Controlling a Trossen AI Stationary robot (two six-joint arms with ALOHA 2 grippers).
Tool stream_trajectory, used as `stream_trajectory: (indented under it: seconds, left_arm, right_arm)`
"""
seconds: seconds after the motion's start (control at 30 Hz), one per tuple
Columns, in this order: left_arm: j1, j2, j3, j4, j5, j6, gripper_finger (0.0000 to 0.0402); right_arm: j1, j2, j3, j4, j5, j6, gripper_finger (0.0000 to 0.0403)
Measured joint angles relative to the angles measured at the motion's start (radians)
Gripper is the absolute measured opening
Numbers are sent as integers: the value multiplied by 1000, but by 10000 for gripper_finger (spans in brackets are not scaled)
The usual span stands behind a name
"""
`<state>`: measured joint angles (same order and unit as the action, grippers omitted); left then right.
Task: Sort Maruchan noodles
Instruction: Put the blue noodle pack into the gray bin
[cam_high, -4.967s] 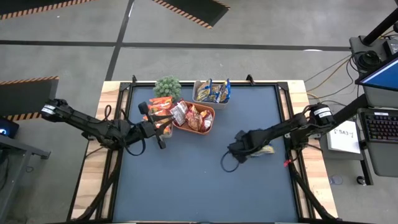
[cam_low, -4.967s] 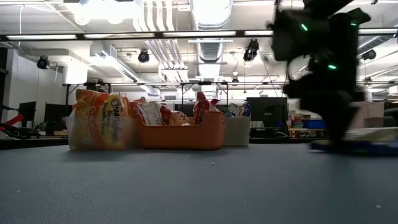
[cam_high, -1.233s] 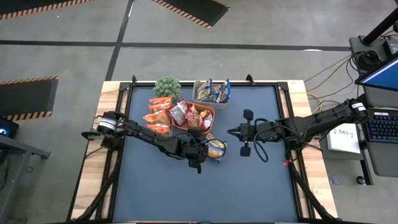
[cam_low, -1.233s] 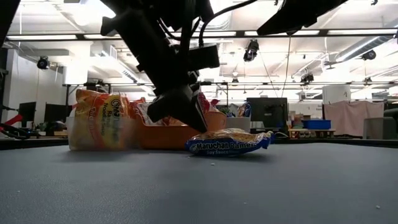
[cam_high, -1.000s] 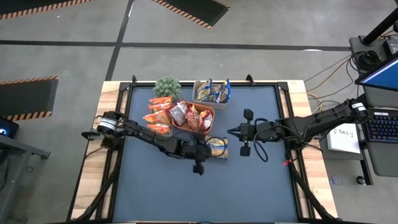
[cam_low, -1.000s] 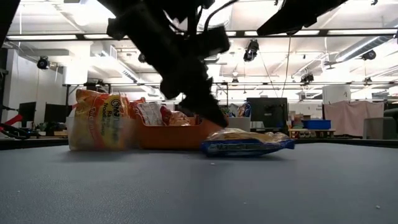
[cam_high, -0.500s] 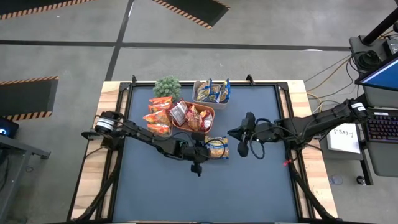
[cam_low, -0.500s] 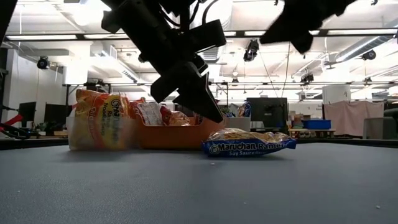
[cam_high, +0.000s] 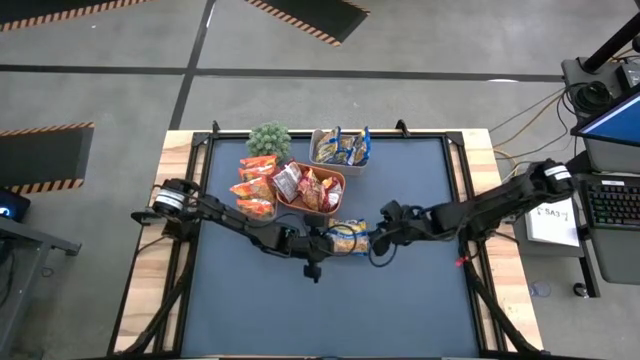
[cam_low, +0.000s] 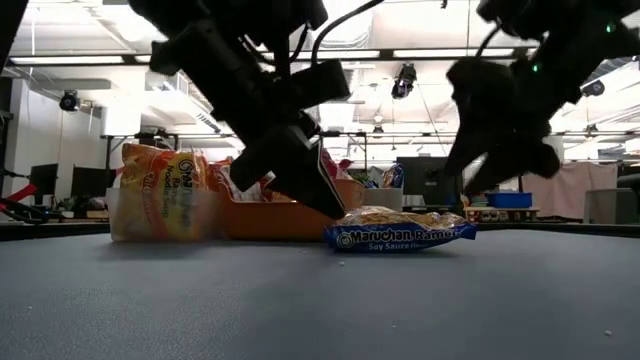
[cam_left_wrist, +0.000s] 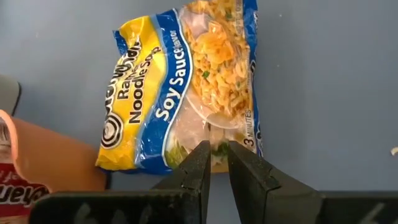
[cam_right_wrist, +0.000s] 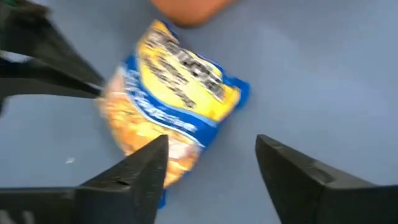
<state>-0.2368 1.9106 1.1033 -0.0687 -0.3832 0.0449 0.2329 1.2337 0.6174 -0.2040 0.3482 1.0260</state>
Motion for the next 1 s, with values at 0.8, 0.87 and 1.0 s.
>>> stream_trajectory:
  seconds: [0.8, 0.87, 1.0]
  left_arm:
    - [-2, 28, -42, 61, 2, -20, 39]
    - [-2, 28, -42, 62, 3, -12, 39]
    - [-3, 28, -42, 62, 5, -8, 39]
  right_arm:
    - [-18, 351, -99, 732, 15, 25, 307]
    - [-18, 382, -99, 820, 11, 5, 301]
    - [-20, 408, -100, 923, -5, -32, 294]
